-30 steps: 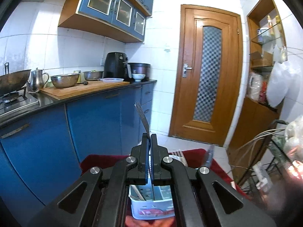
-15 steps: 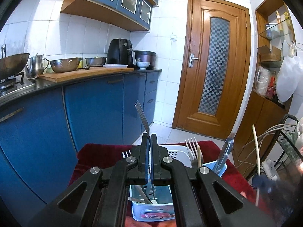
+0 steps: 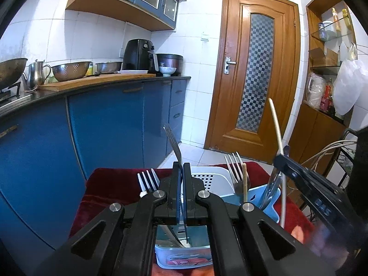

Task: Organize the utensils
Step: 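Lower the fork and chopstick into the holder and open both tools, then move both tools back down toward the white fork and chopstick on the rug, then grasp the wooden chopstick with the left tool while the right tool grasps the white plastic fork, then lift the chopstick and white fork and carry them over the Box holder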

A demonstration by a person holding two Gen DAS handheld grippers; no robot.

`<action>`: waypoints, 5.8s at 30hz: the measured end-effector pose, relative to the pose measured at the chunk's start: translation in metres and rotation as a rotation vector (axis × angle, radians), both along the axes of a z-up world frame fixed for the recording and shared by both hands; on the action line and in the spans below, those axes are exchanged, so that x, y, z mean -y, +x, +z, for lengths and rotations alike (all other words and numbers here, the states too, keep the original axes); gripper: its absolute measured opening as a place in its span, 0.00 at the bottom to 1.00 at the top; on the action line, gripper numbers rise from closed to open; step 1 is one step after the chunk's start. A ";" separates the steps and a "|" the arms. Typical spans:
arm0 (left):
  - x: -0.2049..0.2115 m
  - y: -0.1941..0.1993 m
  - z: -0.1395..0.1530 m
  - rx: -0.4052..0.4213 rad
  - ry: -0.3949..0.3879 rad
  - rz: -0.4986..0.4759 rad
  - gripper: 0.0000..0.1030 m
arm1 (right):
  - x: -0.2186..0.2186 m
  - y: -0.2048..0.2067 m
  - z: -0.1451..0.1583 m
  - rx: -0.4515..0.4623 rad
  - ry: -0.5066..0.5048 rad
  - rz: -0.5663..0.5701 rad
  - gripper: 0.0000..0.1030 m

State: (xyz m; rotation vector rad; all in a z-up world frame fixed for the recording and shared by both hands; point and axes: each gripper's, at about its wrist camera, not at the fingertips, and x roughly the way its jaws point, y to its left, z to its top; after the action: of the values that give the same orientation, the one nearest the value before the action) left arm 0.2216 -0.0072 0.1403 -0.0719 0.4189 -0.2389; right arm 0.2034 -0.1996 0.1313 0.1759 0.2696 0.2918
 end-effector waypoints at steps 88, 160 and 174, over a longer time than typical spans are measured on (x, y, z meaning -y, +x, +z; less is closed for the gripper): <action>0.026 -0.133 -0.043 -0.326 0.137 -0.143 0.33 | 0.019 -0.152 -0.031 -0.423 -0.065 -0.048 0.28; 0.013 -0.121 -0.116 -0.476 0.048 -0.087 0.02 | 0.002 -0.133 -0.119 -0.693 -0.103 0.043 0.35; 0.007 -0.125 -0.101 -0.418 -0.002 -0.094 0.02 | -0.011 -0.124 -0.125 -0.677 -0.222 0.035 0.17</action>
State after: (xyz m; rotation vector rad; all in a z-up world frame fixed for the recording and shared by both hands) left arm 0.0962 -0.0141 0.0397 -0.1047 0.8390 -0.3176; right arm 0.0798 -0.1882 0.0063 0.0441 0.9721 0.2271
